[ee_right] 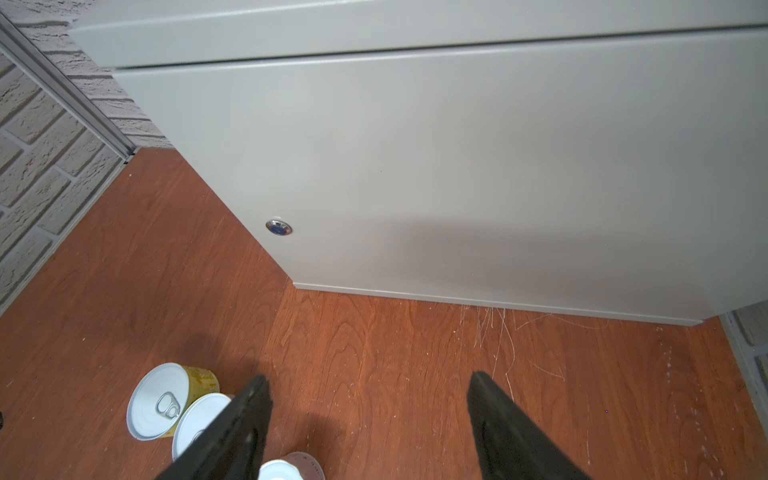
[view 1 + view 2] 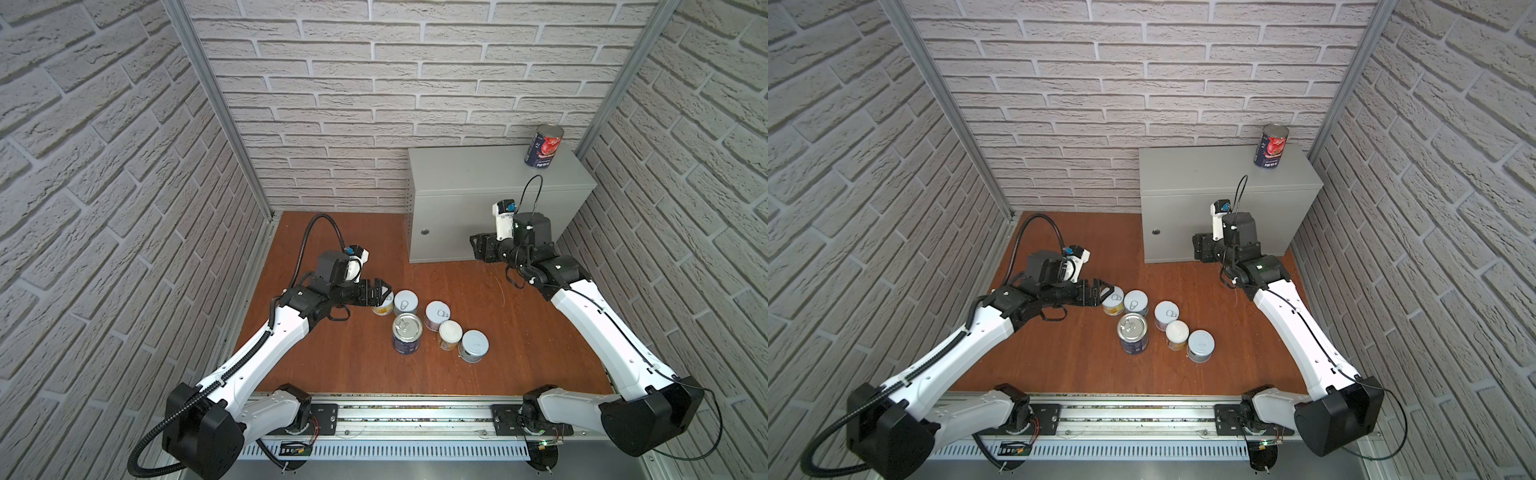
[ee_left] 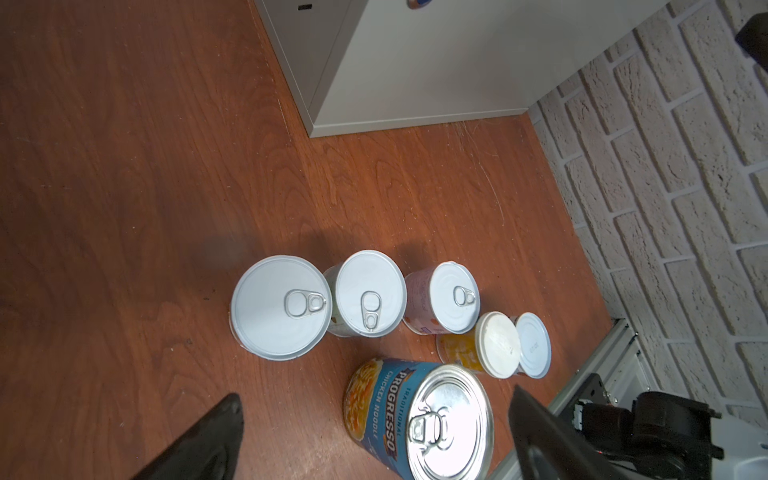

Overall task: Place and organize the canned foods onto the counter
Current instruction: 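Withdraw the right gripper while the left gripper moves over the Progresso can, then lower the left gripper around the blue Progresso can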

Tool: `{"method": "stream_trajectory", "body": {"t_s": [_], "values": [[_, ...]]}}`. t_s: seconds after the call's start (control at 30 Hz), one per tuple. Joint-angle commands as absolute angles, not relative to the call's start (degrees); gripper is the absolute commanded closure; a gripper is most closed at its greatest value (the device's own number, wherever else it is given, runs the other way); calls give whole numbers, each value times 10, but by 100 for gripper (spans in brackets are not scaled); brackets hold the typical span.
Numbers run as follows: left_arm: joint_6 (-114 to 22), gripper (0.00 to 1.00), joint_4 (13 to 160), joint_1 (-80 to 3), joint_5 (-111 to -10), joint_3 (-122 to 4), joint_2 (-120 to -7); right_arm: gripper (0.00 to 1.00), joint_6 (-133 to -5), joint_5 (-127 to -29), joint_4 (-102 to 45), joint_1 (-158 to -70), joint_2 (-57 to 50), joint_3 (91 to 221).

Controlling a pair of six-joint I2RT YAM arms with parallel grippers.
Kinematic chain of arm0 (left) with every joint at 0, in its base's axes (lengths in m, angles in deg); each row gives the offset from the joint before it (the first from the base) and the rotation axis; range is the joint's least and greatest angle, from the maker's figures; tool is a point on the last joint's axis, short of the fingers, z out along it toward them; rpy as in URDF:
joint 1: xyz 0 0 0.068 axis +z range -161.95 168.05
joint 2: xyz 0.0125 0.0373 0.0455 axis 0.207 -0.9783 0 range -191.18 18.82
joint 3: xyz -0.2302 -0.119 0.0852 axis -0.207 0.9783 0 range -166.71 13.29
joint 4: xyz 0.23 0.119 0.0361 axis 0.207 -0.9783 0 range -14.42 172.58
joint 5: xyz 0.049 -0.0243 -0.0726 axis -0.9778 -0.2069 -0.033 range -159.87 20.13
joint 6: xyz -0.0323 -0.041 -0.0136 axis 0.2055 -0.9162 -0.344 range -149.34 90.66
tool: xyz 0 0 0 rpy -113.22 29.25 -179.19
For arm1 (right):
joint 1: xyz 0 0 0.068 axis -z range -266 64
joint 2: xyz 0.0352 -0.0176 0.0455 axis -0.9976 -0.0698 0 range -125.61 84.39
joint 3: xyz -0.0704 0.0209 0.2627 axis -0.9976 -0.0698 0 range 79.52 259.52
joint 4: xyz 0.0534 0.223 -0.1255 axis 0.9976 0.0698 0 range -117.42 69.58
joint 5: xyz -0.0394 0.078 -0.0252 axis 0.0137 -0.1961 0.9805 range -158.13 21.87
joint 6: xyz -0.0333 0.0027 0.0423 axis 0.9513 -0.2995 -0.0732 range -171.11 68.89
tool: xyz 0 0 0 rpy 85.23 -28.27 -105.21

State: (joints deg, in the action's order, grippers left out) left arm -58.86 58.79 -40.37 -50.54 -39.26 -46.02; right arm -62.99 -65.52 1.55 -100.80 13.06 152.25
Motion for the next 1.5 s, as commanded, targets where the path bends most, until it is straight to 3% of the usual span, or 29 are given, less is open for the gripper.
{"method": "stream_trajectory", "body": {"t_s": [0.0, 0.2, 0.73, 1.03, 1.47], "values": [[-581, 2, 612, -426, -519, -393, -465, 25, -641, -667, 14, -1011, 156, 1497], [-583, 2, 621, -451, -540, -388, -460, 25, -647, -647, 30, -1011, 173, 1471], [-600, 2, 711, -491, -473, -363, -515, 25, -668, -607, 76, -1011, 206, 1406], [-586, 2, 649, -561, -554, -374, -537, 26, -673, -615, 54, -1011, 237, 1376], [-591, 2, 627, -582, -587, -369, -564, 26, -691, -612, 52, -1011, 278, 1340]]}}
